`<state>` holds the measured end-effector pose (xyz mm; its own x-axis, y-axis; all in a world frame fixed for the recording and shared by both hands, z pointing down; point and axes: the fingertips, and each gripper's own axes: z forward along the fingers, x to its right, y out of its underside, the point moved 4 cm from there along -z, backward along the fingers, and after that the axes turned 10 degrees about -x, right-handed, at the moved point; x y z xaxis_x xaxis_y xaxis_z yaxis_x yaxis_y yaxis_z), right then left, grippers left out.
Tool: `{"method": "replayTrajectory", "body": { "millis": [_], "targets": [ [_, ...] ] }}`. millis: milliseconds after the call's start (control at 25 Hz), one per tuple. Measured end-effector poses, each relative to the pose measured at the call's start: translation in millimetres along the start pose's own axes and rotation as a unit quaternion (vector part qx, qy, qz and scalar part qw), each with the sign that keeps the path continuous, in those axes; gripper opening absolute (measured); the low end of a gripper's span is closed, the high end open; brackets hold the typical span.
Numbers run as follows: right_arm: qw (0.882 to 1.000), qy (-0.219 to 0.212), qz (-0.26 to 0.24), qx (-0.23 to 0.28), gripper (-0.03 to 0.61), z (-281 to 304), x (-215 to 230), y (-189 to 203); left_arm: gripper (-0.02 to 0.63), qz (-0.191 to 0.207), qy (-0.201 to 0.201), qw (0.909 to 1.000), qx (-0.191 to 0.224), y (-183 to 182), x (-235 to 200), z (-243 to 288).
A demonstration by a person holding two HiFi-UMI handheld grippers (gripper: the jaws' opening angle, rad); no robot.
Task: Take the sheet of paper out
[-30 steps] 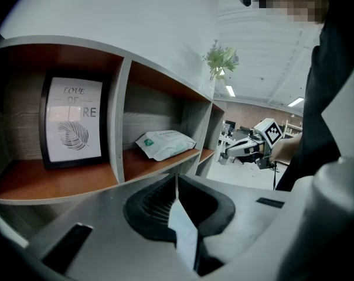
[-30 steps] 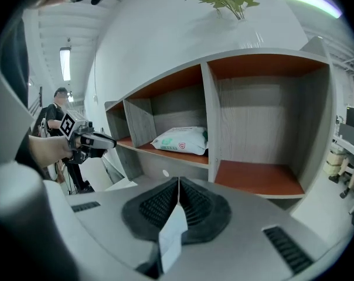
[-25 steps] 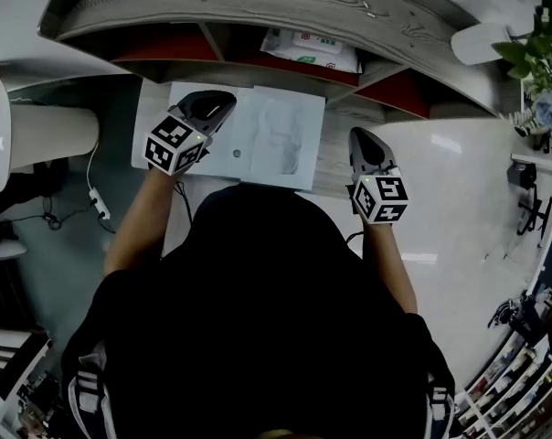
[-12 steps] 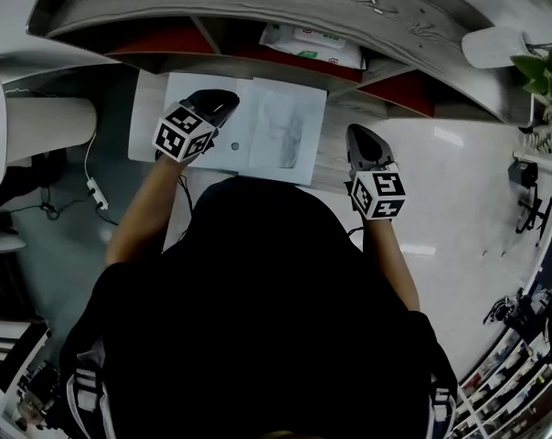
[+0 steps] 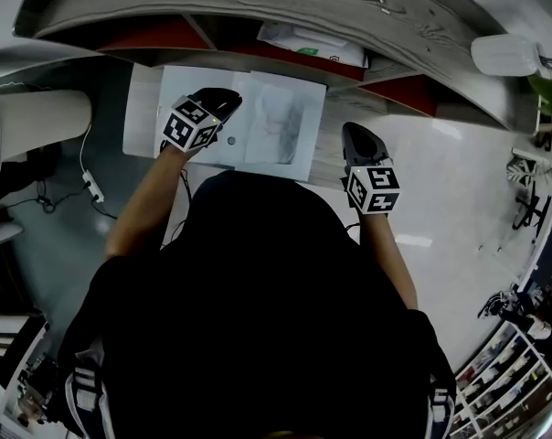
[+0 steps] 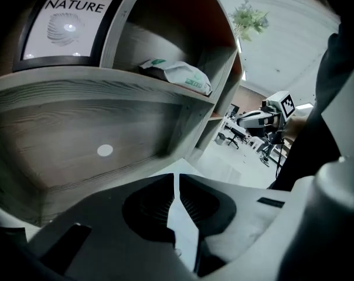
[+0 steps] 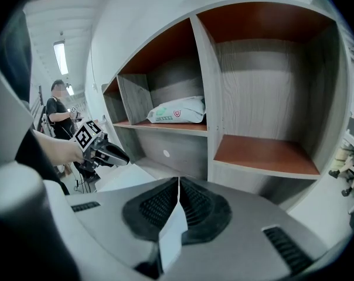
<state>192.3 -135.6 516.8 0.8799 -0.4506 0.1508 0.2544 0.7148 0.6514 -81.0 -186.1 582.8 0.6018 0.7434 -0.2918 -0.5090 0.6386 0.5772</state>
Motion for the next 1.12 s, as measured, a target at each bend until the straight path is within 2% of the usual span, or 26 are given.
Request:
{"method": "replayTrajectory", "body": {
  "millis": [320, 480, 1120],
  "targets": [
    [1.0, -0.003, -0.003, -0.016, 0.017, 9.2, 1.1, 6.3, 0.031, -0.004, 0.004, 0.9994, -0.035, 26.8, -8.0, 35.7],
    [1.0, -0.002, -0.002, -0.024, 0.017, 12.7, 2.7, 10.4, 0.031, 0.008, 0.003, 0.9982, -0.06, 41.1, -6.6, 50.7],
    [0.999, -0.01, -0.006, -0.049, 0.017, 26.2, -5.7, 22.7, 0.036, -0.01, 0.019, 0.9962, -0.084, 77.4, -4.9, 96.7]
  ]
}}
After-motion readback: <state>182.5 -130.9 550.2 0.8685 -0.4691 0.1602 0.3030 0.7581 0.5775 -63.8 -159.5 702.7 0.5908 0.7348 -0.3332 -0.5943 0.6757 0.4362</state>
